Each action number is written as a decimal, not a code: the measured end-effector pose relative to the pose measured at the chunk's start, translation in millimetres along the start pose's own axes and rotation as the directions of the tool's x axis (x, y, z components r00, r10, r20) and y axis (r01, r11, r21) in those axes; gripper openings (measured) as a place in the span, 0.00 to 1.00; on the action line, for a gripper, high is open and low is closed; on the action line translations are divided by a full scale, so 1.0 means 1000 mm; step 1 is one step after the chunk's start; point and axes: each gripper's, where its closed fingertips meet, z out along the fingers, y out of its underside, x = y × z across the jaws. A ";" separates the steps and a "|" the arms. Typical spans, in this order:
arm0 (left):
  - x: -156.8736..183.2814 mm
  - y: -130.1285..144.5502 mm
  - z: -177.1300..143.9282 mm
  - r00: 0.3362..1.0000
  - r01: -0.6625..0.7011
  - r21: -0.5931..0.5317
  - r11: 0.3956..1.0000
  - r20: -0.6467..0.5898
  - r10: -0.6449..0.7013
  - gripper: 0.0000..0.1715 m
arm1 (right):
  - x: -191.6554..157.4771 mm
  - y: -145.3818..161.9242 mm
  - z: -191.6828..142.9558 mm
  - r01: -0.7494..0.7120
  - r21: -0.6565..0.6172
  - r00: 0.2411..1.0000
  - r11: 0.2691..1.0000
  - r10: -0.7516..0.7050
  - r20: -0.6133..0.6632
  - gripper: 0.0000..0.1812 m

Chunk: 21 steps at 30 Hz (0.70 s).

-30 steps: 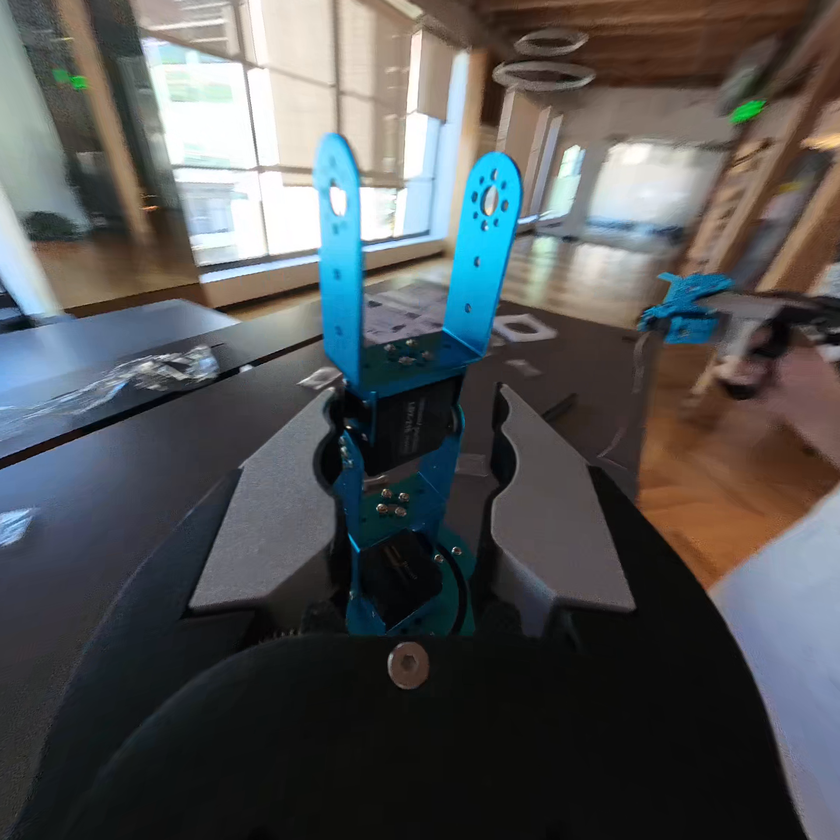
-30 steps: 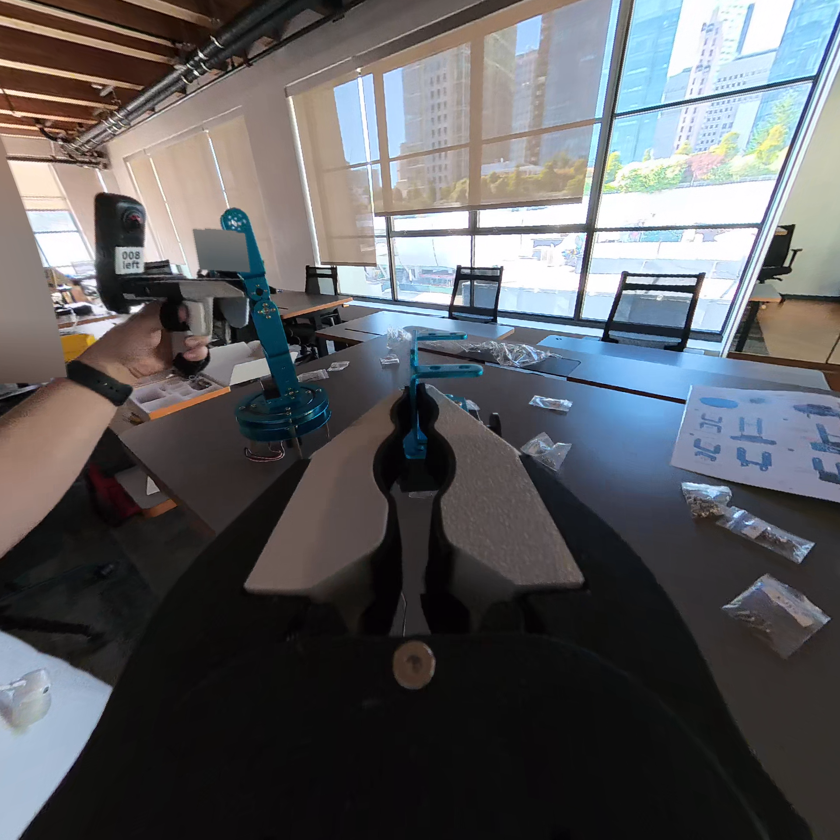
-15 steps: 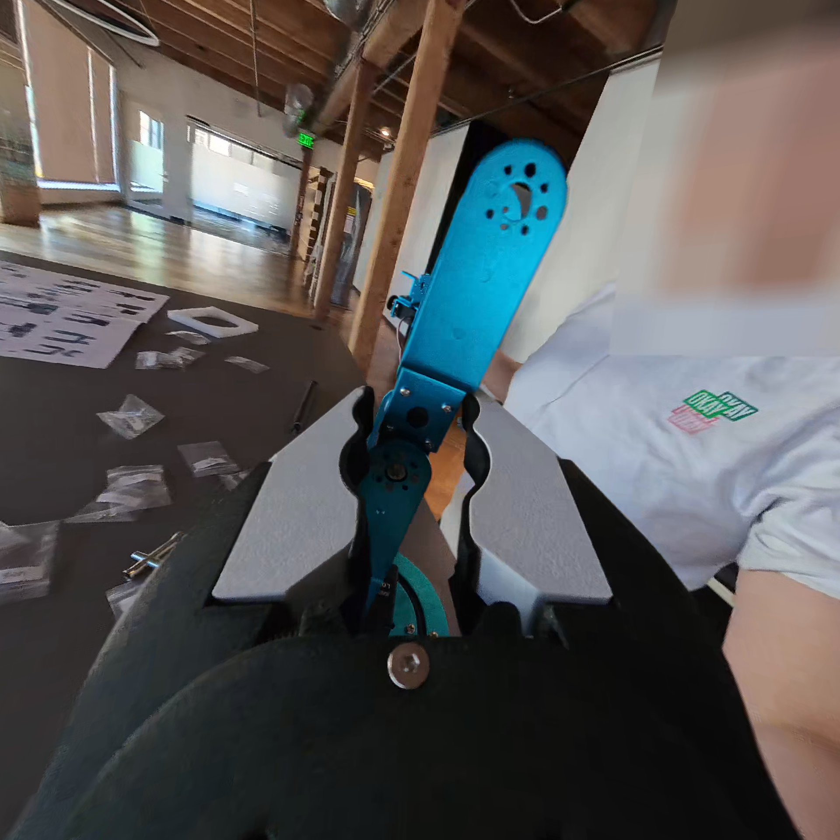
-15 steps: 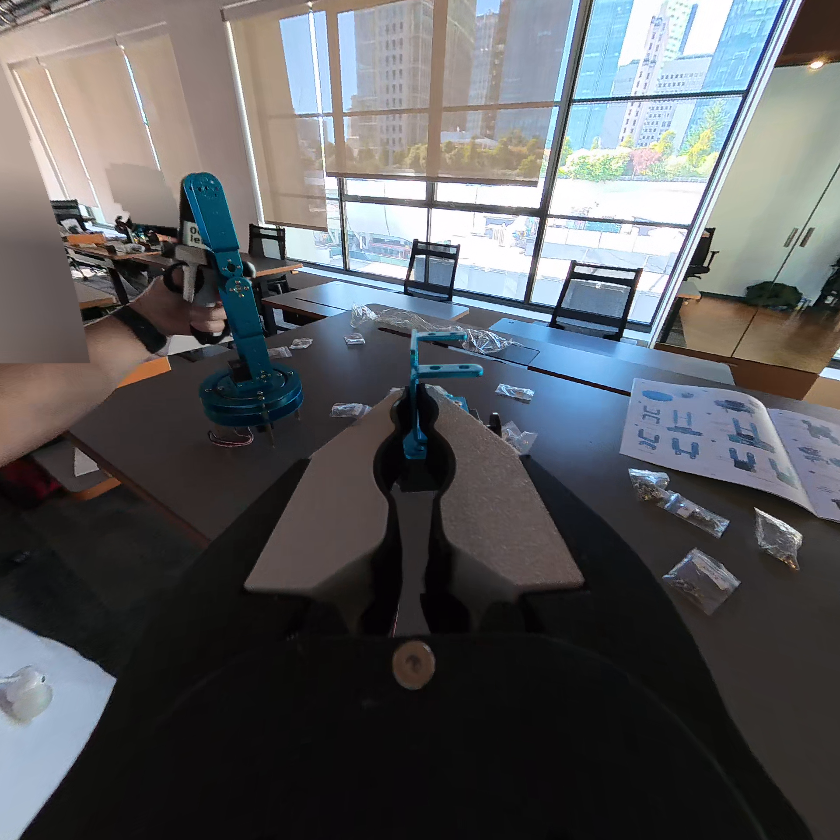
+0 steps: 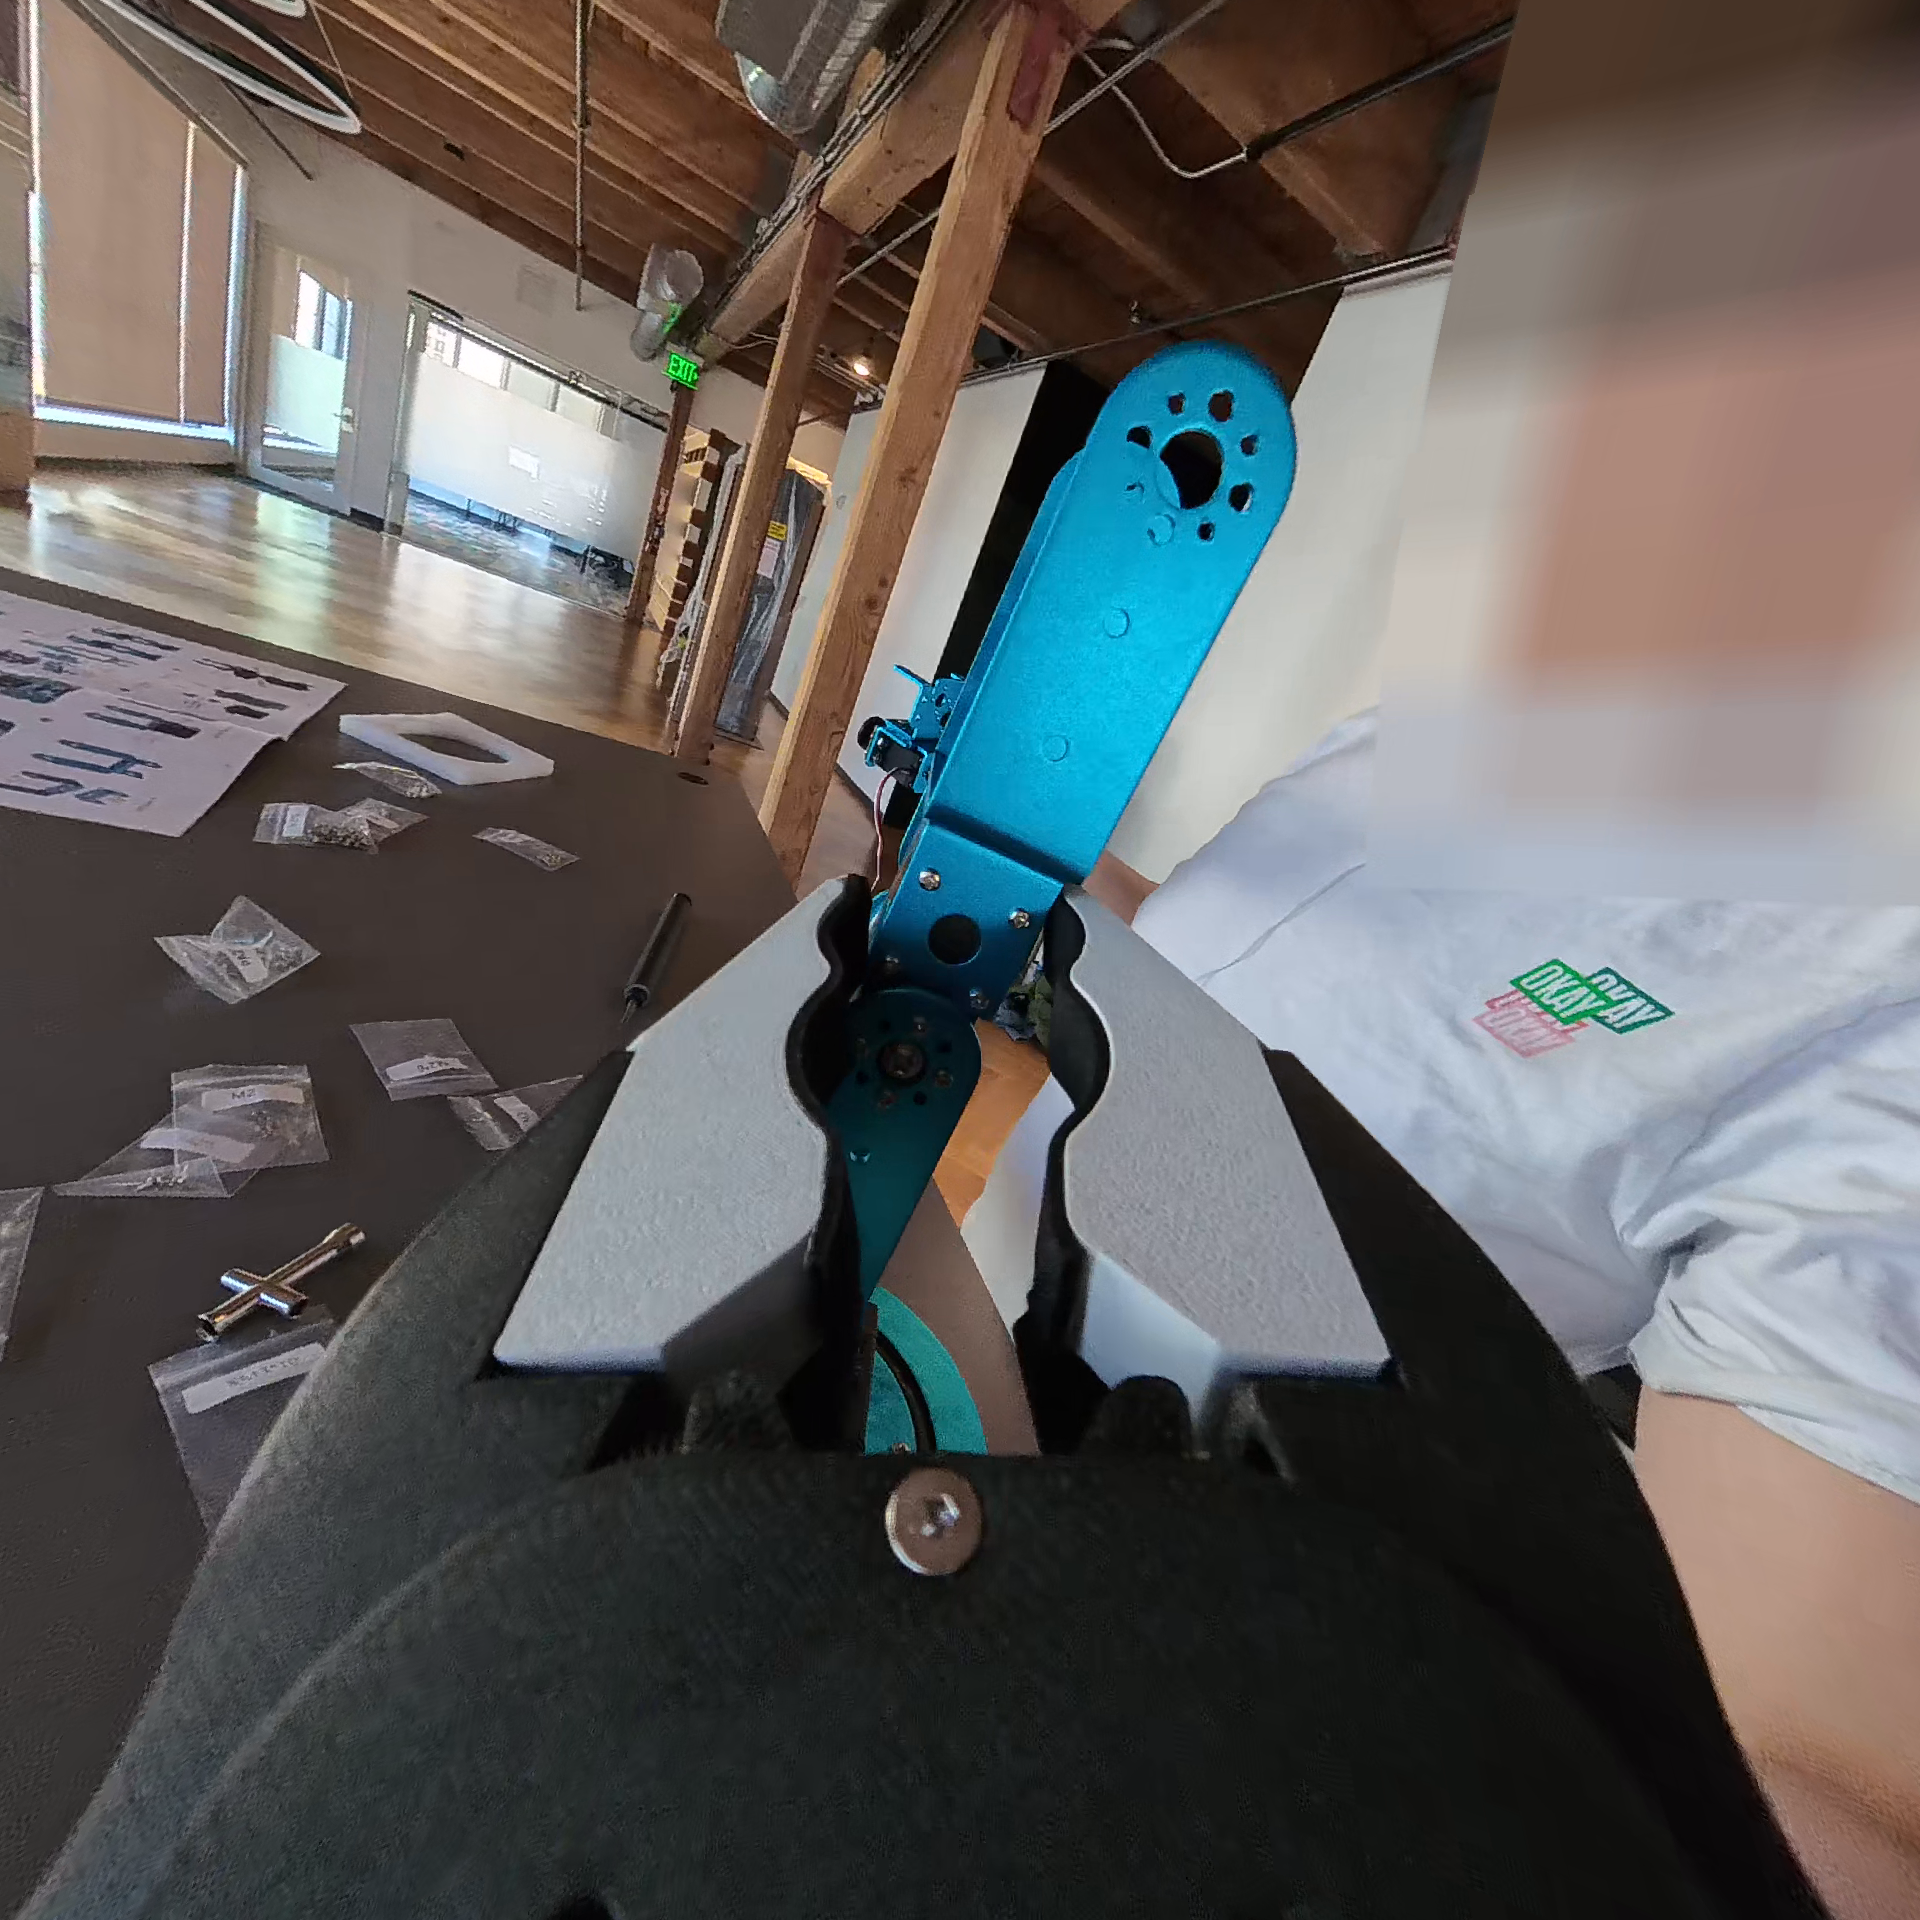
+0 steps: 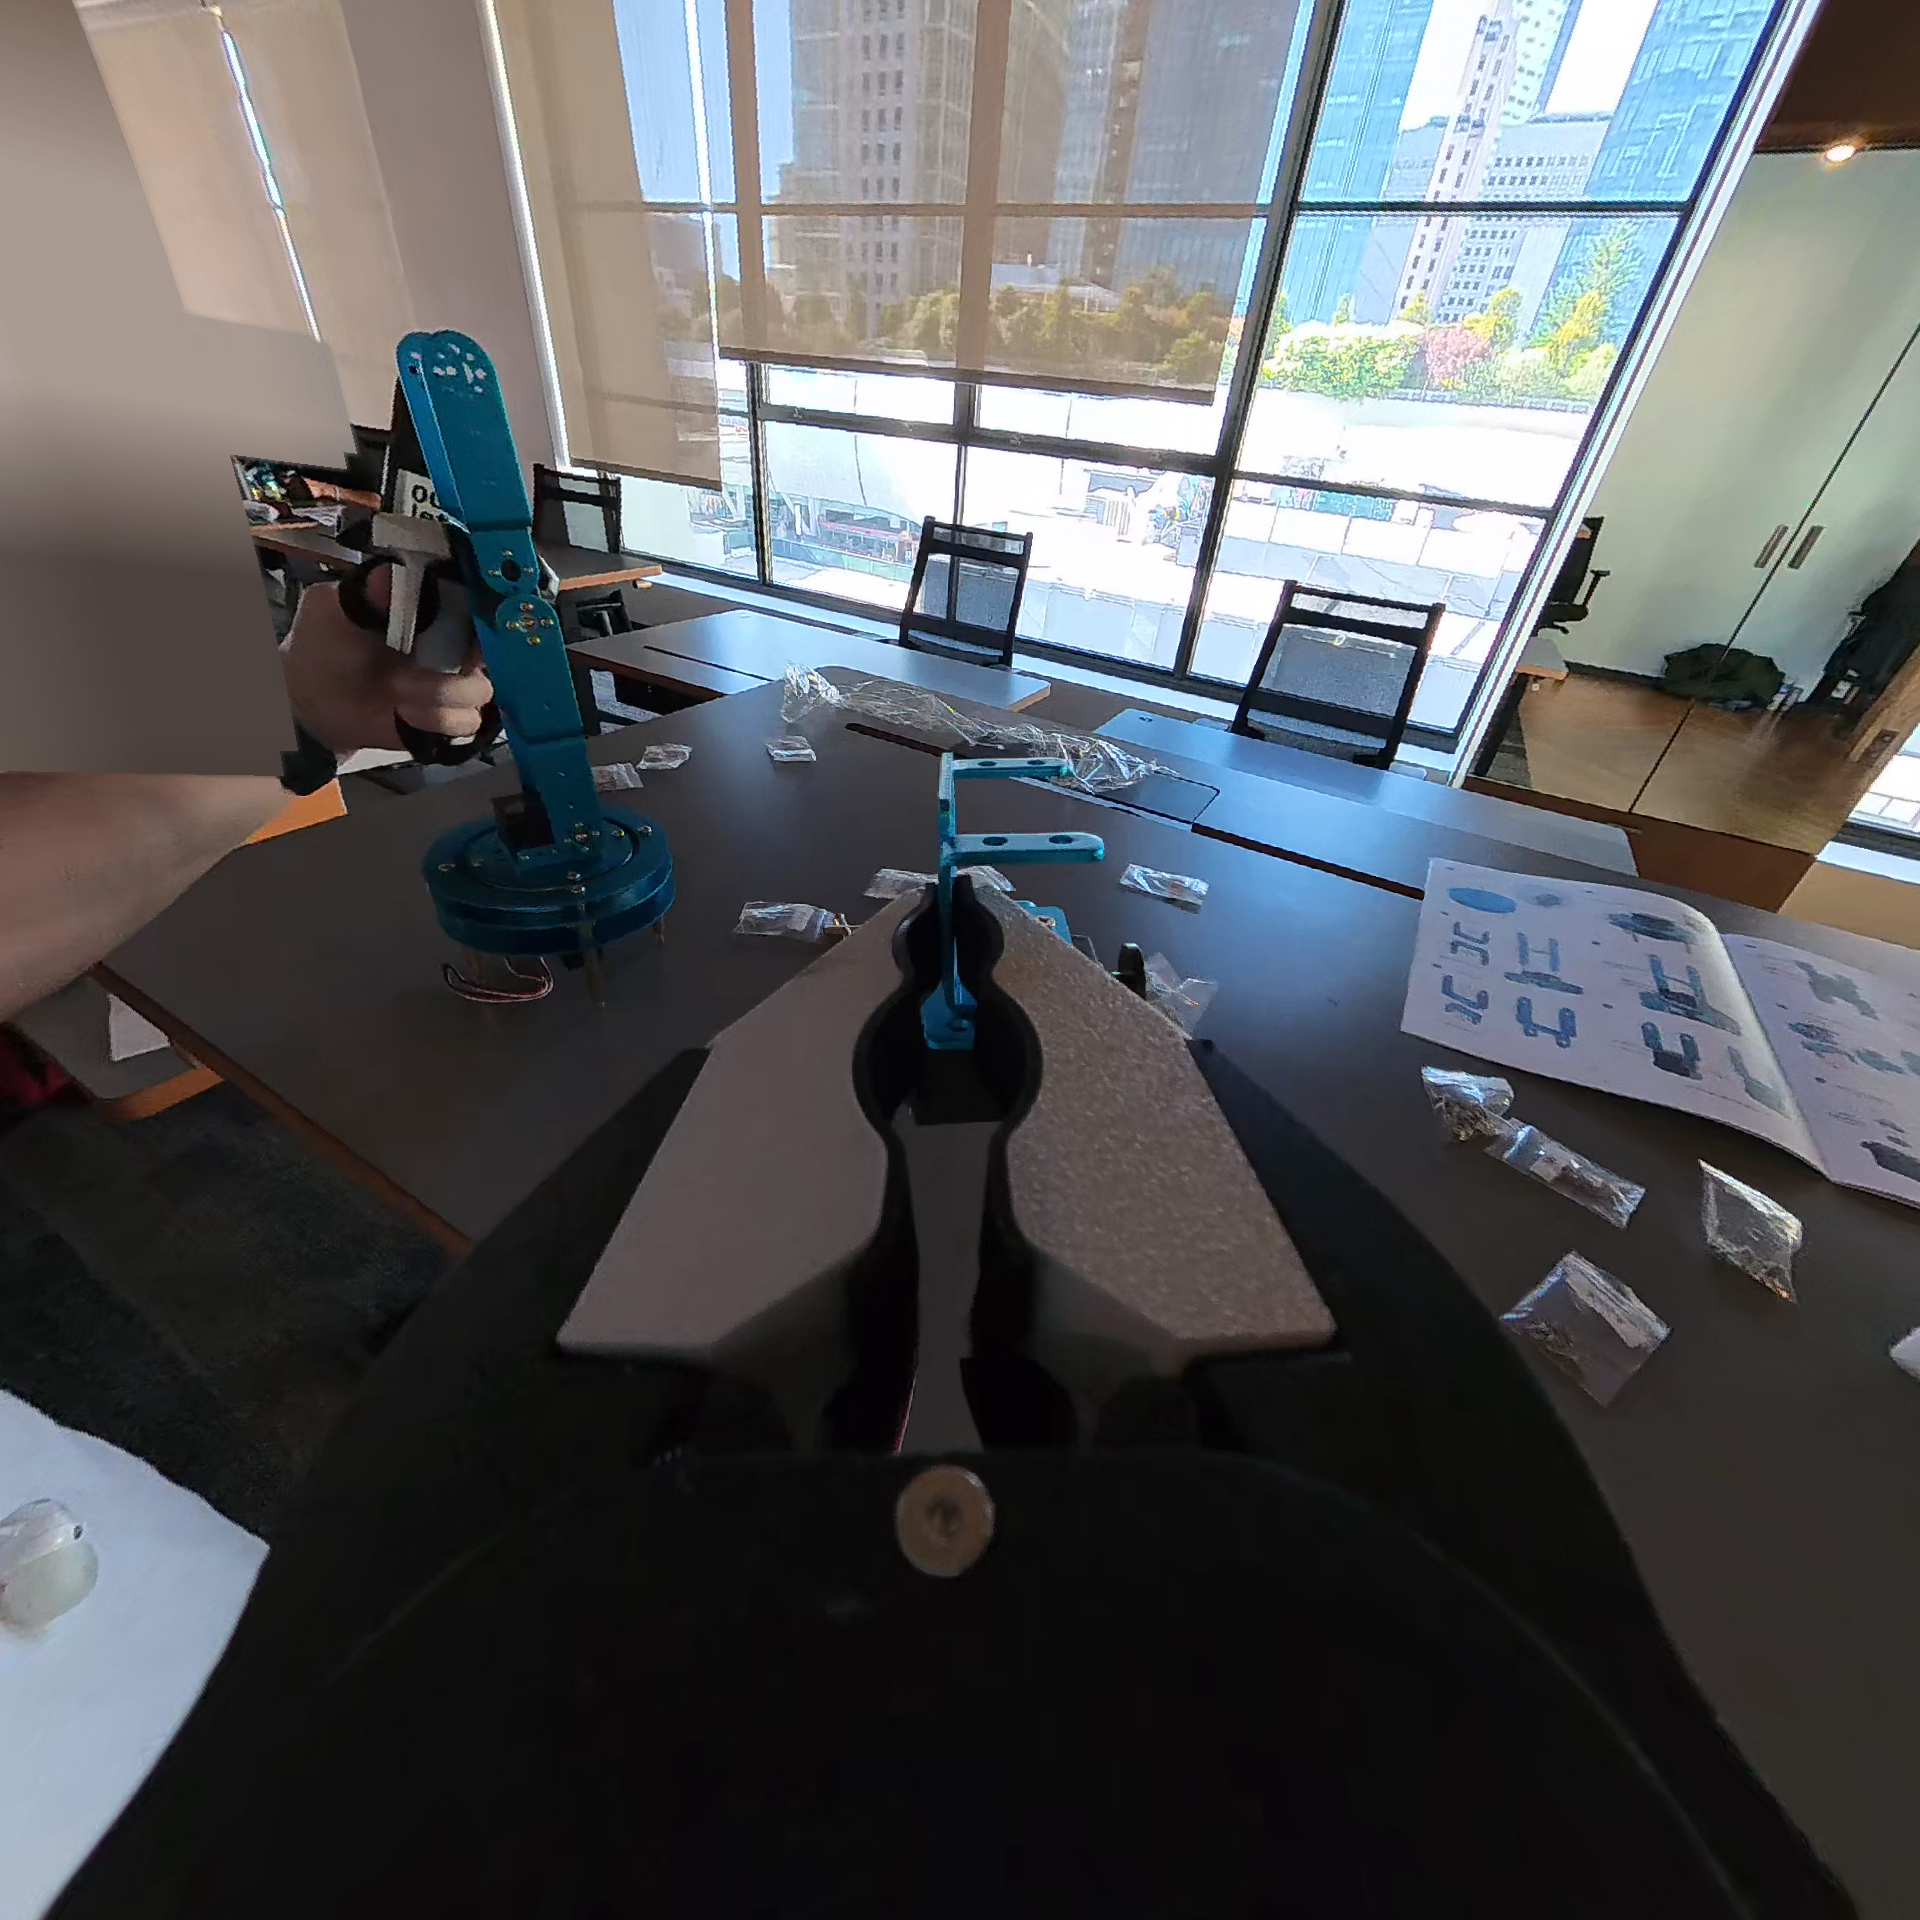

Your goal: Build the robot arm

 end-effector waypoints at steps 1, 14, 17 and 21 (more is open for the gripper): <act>0.000 0.000 0.000 1.000 0.006 -0.002 1.000 0.004 -0.006 0.19 | -0.001 -0.001 0.001 0.003 0.000 1.000 1.000 -0.003 0.005 0.00; -0.001 0.000 0.002 0.997 0.074 -0.017 0.997 0.007 -0.074 0.20 | 0.001 -0.005 0.000 0.021 0.012 1.000 1.000 -0.021 0.013 0.00; -0.002 0.000 0.003 0.996 0.084 -0.024 0.996 0.004 -0.084 0.20 | 0.004 -0.005 -0.004 0.021 0.014 1.000 1.000 -0.021 0.006 0.01; 0.000 0.001 0.002 1.000 -0.016 0.002 1.000 0.021 0.016 0.20 | 0.009 -0.004 -0.008 0.014 0.019 1.000 1.000 -0.014 -0.004 0.01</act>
